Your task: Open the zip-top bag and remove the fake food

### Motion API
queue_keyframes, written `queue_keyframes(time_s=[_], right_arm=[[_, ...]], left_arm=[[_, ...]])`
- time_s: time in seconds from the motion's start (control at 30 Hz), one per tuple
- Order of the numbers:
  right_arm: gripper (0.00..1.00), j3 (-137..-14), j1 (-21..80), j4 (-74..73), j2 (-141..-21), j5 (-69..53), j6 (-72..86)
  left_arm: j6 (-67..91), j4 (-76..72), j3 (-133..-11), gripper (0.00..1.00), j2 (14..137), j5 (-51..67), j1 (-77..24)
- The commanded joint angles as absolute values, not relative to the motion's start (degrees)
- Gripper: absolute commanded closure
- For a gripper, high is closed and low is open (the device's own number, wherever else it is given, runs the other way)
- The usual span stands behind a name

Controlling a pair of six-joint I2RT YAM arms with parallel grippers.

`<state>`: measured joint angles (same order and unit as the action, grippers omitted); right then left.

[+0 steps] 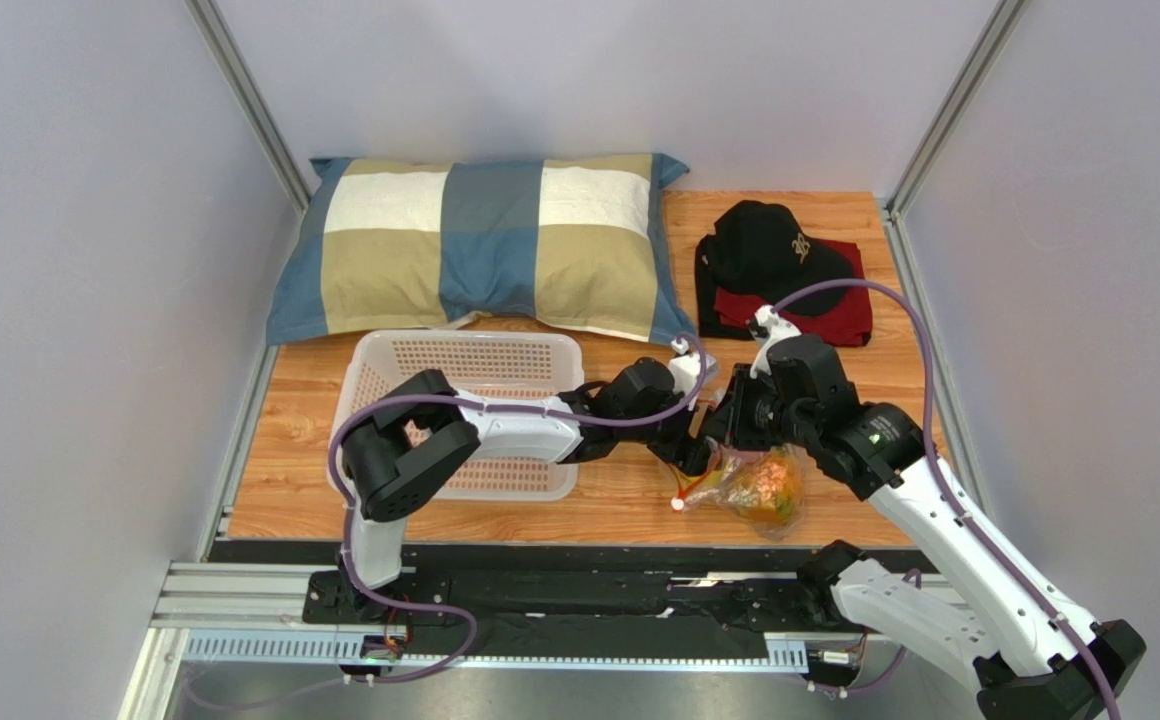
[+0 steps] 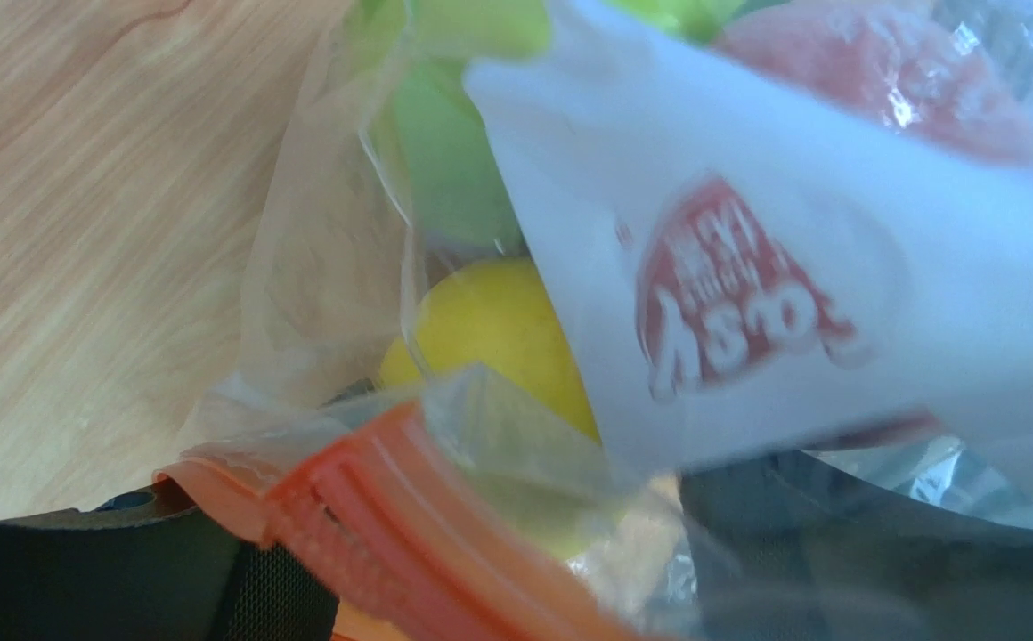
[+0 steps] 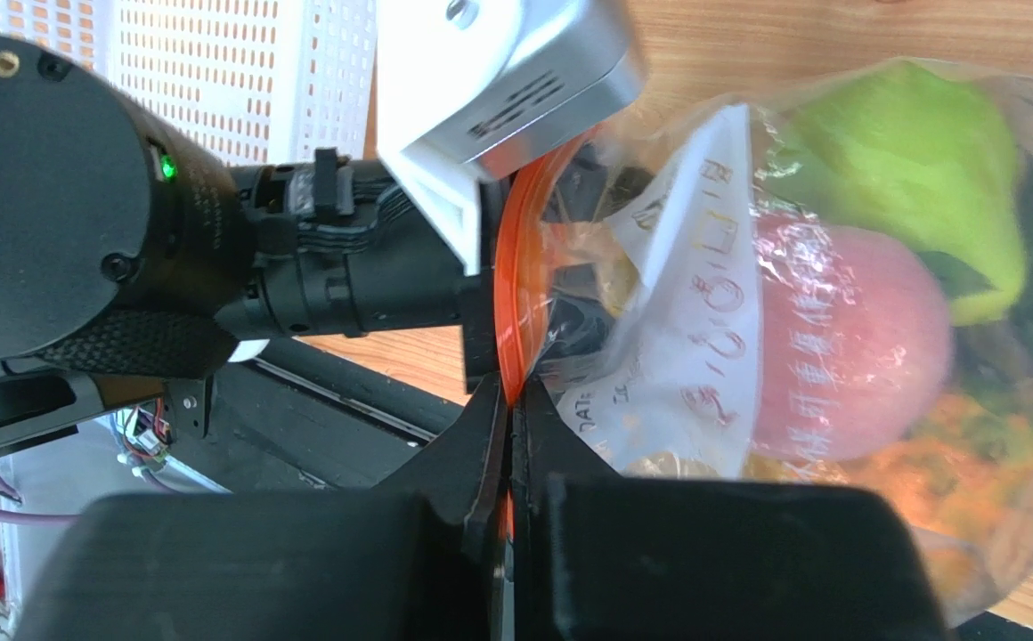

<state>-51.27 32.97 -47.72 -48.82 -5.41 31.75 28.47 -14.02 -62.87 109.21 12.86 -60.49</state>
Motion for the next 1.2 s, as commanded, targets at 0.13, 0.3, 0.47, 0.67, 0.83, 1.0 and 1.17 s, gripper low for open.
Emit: queue_keyframes(time_s=[0.13, 0.3, 0.47, 0.67, 0.83, 1.0, 1.17], right_arm=[[1.00, -50.0, 33.7, -43.9, -48.5, -6.7, 32.7], [1.00, -49.3, 33.7, -44.2, -48.6, -5.6, 32.3], [1.00, -49.6, 33.7, -47.1, -47.3, -1.4, 30.9], [1.00, -49.5, 33.7, -49.3, -44.1, 4.3, 29.3], [1.00, -48.4, 33.6, -49.7, -44.0, 6.8, 28.6], [1.00, -49.3, 33.6, -50.0, -44.2, 8.3, 29.8], [1.00, -50.3, 33.6, -49.3, -44.0, 5.7, 30.2]], left_arm=[[29.1, -14.1, -66.4, 0.19, 116.6, 11.6, -60.8], [28.0, -14.0, -66.3, 0.42, 117.2, 11.9, -60.8], [26.2, -12.1, -63.3, 0.92, 110.5, 11.1, -60.5], [23.2, -8.1, -60.3, 1.00, 97.9, 12.0, -60.2], [24.2, -7.0, -58.3, 1.00, 89.5, 13.2, -60.1], [25.9, -6.4, -53.1, 1.00, 79.5, 11.1, -59.5], [25.8, 4.0, -47.6, 1.00, 67.9, -11.4, -59.3]])
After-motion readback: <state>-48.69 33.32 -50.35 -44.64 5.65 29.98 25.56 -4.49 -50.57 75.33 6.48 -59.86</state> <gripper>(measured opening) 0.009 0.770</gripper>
